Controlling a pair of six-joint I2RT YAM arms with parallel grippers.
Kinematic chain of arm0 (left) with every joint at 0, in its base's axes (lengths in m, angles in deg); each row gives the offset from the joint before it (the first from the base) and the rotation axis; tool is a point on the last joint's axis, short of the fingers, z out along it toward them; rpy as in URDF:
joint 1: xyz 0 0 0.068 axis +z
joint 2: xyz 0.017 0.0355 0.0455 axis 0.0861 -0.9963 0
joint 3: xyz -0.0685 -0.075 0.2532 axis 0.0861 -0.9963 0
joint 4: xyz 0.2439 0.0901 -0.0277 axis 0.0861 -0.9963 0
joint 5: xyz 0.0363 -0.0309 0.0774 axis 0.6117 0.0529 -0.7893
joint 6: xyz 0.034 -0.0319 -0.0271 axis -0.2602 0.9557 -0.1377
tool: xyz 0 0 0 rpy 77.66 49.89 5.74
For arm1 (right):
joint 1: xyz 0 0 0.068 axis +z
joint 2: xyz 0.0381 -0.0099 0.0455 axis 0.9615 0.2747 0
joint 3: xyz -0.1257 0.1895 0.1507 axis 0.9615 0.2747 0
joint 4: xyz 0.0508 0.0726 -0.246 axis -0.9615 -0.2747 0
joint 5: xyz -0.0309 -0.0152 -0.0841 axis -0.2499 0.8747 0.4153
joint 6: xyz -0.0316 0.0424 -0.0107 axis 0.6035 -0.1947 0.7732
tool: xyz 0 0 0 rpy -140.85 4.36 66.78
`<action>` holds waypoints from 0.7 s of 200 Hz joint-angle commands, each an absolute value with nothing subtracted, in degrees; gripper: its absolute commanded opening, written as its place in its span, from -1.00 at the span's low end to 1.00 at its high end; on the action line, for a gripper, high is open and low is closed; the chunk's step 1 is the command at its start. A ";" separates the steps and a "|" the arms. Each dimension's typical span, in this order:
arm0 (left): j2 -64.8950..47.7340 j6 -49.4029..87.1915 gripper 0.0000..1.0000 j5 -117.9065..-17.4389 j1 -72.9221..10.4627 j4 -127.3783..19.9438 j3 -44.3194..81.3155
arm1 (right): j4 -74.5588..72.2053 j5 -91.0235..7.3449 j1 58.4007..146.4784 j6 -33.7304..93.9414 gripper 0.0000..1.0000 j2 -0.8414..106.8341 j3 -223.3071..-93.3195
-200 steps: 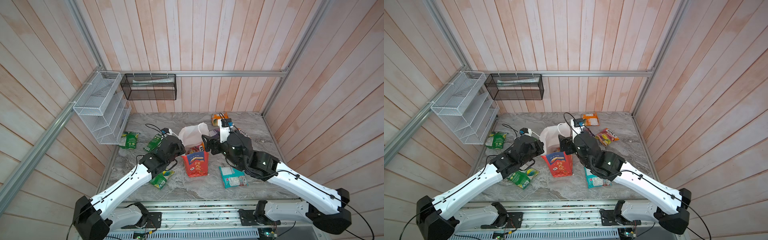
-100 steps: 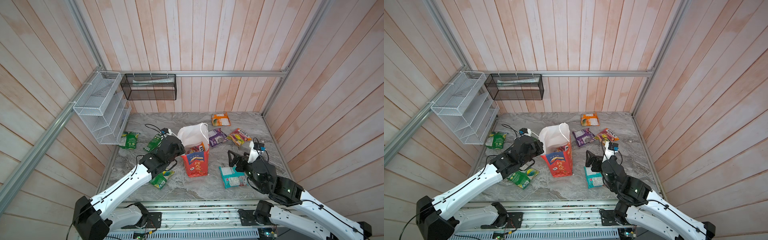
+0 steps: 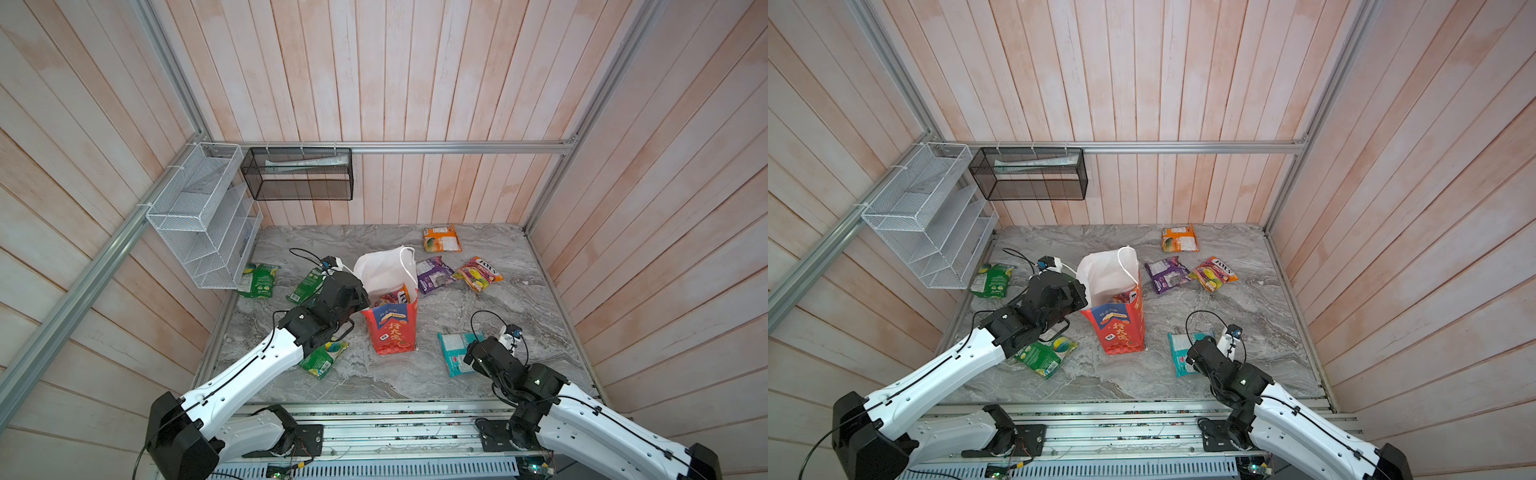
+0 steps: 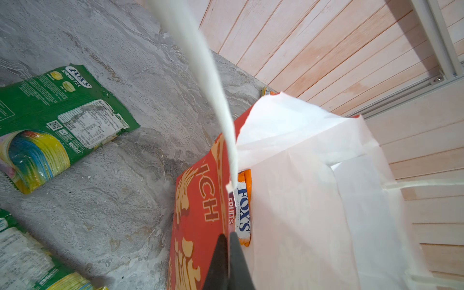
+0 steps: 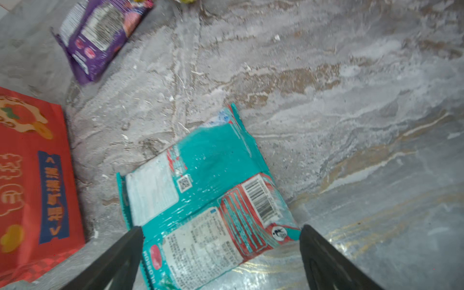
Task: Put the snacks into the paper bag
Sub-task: 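Move the right gripper down onto the teal packet and grasp it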
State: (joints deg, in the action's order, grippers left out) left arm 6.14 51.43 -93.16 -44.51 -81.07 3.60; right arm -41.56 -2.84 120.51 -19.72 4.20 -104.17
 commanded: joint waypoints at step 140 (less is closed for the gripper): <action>4.98 50.36 -1.00 -94.81 -44.75 -82.13 3.94 | -13.18 -17.02 109.68 -8.28 0.89 26.20 -101.37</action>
State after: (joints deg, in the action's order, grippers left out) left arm 5.71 51.43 -93.88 -44.51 -81.05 3.60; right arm -19.33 -11.38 113.74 -14.80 21.75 -100.72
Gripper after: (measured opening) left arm 0.049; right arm 0.958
